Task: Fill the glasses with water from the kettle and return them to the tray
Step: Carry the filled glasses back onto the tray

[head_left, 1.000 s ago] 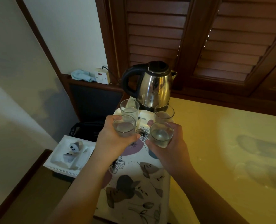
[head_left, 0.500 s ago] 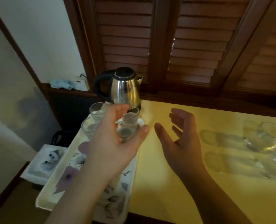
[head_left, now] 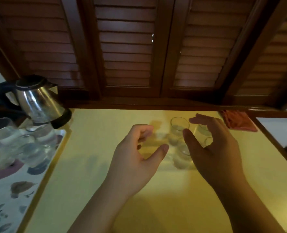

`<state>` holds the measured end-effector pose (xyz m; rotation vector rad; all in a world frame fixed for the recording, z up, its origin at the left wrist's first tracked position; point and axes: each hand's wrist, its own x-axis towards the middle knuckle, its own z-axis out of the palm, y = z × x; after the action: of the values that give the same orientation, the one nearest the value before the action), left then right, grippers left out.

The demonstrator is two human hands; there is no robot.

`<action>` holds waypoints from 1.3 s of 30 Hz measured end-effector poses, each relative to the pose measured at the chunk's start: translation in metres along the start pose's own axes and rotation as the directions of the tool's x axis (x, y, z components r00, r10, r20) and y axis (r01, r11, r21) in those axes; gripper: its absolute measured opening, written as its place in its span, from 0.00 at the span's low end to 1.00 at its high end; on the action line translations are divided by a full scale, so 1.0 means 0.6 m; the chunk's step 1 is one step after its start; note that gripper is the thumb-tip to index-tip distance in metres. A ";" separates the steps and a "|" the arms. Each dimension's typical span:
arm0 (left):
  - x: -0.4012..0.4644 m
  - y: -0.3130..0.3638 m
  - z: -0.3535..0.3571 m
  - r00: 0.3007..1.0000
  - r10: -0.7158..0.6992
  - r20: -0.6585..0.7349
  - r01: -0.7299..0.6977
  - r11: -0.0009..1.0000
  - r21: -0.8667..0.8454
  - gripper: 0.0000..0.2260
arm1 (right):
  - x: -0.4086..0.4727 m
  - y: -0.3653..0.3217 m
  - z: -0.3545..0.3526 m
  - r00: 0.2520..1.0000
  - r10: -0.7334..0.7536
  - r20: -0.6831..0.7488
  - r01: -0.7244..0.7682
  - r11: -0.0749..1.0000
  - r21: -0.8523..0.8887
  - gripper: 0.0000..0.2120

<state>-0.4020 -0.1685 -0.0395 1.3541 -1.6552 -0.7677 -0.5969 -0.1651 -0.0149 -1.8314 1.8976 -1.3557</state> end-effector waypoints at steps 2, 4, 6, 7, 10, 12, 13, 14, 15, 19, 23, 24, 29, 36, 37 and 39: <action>0.009 0.005 0.055 0.999 -0.034 0.037 0.034 0.999 0.003 0.26 | 0.005 0.048 -0.024 1.000 0.019 0.008 -0.019 1.000 -0.021 0.18; 0.016 0.002 0.097 0.992 -0.084 0.096 0.082 0.996 0.026 0.31 | 0.006 0.087 -0.034 0.999 0.044 0.014 -0.043 0.998 -0.037 0.22; 0.023 0.001 0.136 0.980 -0.131 0.149 0.122 0.990 0.063 0.36 | 0.004 0.122 -0.039 0.997 0.065 0.031 -0.064 0.997 -0.044 0.27; 0.027 0.000 0.152 0.975 -0.150 0.163 0.138 0.987 0.081 0.38 | 0.002 0.137 -0.039 0.995 0.086 0.046 -0.085 0.996 -0.041 0.30; 0.040 -0.009 0.188 0.964 -0.207 0.165 0.186 0.974 0.132 0.42 | -0.008 0.178 -0.030 0.979 0.186 0.088 -0.186 0.982 -0.007 0.37; 0.047 -0.016 0.203 0.957 -0.238 0.165 0.214 0.965 0.151 0.43 | -0.013 0.198 -0.023 0.959 0.254 0.124 -0.259 0.965 0.029 0.41; 0.050 -0.019 0.210 0.955 -0.248 0.163 0.225 0.963 0.149 0.42 | -0.015 0.206 -0.020 0.948 0.285 0.144 -0.296 0.953 0.059 0.42; 0.053 -0.023 0.216 0.955 -0.251 0.157 0.230 0.963 0.142 0.41 | -0.015 0.213 -0.017 0.934 0.318 0.163 -0.336 0.937 0.096 0.43; 0.054 -0.026 0.221 0.957 -0.250 0.151 0.231 0.964 0.132 0.41 | -0.016 0.219 -0.013 0.920 0.350 0.177 -0.374 0.918 0.130 0.45; 0.058 -0.032 0.235 0.963 -0.239 0.124 0.227 0.968 0.106 0.37 | -0.017 0.240 0.002 0.898 0.397 0.190 -0.428 0.887 0.173 0.43; 0.061 -0.035 0.239 0.967 -0.240 0.080 0.229 0.965 0.129 0.33 | -0.012 0.254 0.007 0.906 0.384 0.177 -0.413 0.893 0.181 0.36; 0.061 -0.034 0.239 0.968 -0.242 0.070 0.230 0.963 0.141 0.32 | -0.010 0.256 0.007 0.907 0.383 0.174 -0.412 0.894 0.177 0.35; 0.060 -0.024 0.233 0.965 -0.259 0.035 0.249 0.952 0.179 0.30 | -0.005 0.255 0.002 0.919 0.361 0.158 -0.382 0.914 0.138 0.31; 0.055 0.004 0.172 0.969 -0.236 -0.069 0.244 0.959 0.148 0.30 | -0.002 0.212 -0.006 0.940 0.309 0.146 -0.331 0.929 0.168 0.31; 0.053 0.007 0.157 0.968 -0.237 -0.083 0.247 0.958 0.144 0.30 | -0.002 0.201 -0.005 0.944 0.294 0.149 -0.318 0.932 0.177 0.31; 0.047 0.011 0.126 0.965 -0.240 -0.104 0.253 0.957 0.139 0.30 | -0.001 0.178 0.003 0.951 0.261 0.167 -0.292 0.936 0.196 0.31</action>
<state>-0.4739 -0.1981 -0.0620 1.7017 -1.5185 -0.7250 -0.6710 -0.1836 -0.0899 -1.4496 1.7750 -1.2499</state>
